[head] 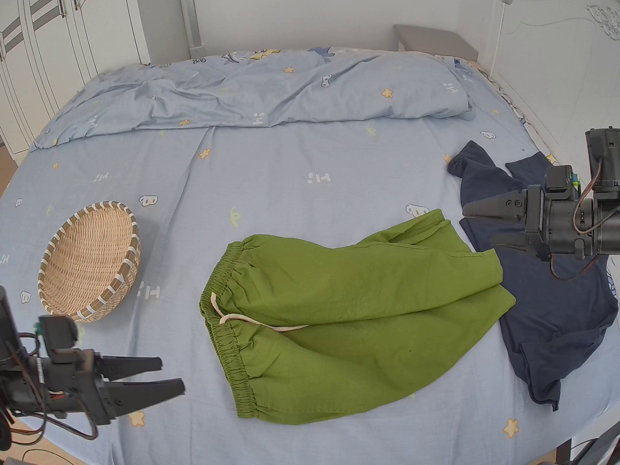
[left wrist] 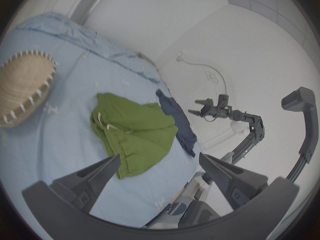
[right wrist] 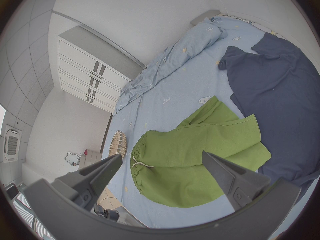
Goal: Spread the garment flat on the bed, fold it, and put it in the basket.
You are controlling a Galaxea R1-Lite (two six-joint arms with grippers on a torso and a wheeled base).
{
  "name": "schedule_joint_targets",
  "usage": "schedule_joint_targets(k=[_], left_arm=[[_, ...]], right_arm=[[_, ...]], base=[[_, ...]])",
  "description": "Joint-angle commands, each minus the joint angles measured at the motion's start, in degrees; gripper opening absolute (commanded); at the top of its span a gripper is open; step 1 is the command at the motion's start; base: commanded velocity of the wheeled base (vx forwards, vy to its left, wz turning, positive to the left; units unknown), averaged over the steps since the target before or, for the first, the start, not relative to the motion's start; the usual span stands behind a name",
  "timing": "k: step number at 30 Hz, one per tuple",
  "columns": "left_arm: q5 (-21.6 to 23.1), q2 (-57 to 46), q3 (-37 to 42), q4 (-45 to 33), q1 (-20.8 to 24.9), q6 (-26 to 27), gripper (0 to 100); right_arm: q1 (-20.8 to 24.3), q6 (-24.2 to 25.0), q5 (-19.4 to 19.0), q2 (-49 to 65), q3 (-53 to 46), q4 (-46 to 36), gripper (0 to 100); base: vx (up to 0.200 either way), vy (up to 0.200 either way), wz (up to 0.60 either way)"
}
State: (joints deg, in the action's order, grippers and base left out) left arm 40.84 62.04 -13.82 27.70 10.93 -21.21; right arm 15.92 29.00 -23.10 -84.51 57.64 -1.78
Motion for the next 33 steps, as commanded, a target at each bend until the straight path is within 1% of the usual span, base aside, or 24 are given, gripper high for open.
schedule_joint_targets(k=[1, 3, 7, 9, 11, 14, 15, 16, 19, 22, 27, 31, 32, 33], left_arm=[[6.45, 32.62, 13.30, 20.47, 4.71, 5.57, 100], [6.71, 35.87, 13.82, 22.84, 4.27, 7.68, 100], [6.71, 38.86, 13.47, 25.74, 4.01, 7.76, 100], [6.71, 40.79, 13.38, 28.29, 4.36, 7.24, 100], [6.71, 41.76, 13.30, 29.17, 4.45, 7.06, 100], [6.62, 46.16, 12.86, 34.09, 4.62, 6.09, 100], [6.62, 46.42, 12.86, 34.27, 4.62, 6.01, 100], [6.53, 48.79, 12.86, 37.43, 4.53, 5.04, 100], [6.45, 50.29, 13.82, 42.00, 4.27, 3.63, 100], [6.45, 51.60, 13.82, 43.93, 4.27, 1.79, 100], [6.53, 54.42, 13.12, 45.25, 4.62, 1.96, 100], [6.45, 58.46, 12.77, 49.38, 4.62, 1.61, 100], [6.45, 60.92, 12.77, 53.34, 4.62, 1.44, 100], [6.45, 62.06, 12.95, 55.45, 4.71, 1.08, 100]], right_arm=[[-3.26, -0.70, -3.35, 4.00, -4.20, 2.48, 100], [-3.18, -1.05, -3.35, 3.91, -4.29, 2.48, 100], [-3.09, -1.05, -3.27, 4.00, -4.38, 2.48, 100], [-3.09, -1.05, -3.27, 4.00, -4.29, 2.48, 100], [-3.09, -1.05, -3.27, 3.91, -4.29, 2.48, 100], [-3.09, -1.05, -3.27, 3.91, -4.29, 2.57, 100], [-3.09, -1.05, -3.18, 3.91, -4.29, 2.57, 100], [-3.09, -1.05, -3.18, 3.91, -4.20, 2.66, 100], [-3.18, -1.05, -3.18, 3.91, -4.29, 2.66, 100], [-3.53, -1.14, -3.18, 4.00, -4.29, 2.66, 100], [-3.26, -1.05, -3.18, 4.00, -4.29, 2.66, 100], [-3.18, -1.05, -3.18, 3.91, -4.29, 2.66, 100], [-3.18, -1.05, -3.09, 3.91, -4.29, 2.66, 100], [-3.09, -1.14, -3.09, 3.91, -4.29, 2.66, 100]], base=[[0.000, 0.000, 0.00], [0.000, 0.000, 0.00], [0.000, 0.000, 0.00], [0.000, 0.000, 0.00], [0.000, 0.000, 0.00], [0.000, 0.000, 0.00], [0.000, 0.000, 0.00], [0.000, 0.000, 0.00], [0.000, 0.000, 0.00], [0.000, 0.000, 0.00], [0.000, 0.000, 0.00], [0.000, 0.000, 0.00], [0.000, 0.000, 0.00], [0.000, 0.000, 0.00]])
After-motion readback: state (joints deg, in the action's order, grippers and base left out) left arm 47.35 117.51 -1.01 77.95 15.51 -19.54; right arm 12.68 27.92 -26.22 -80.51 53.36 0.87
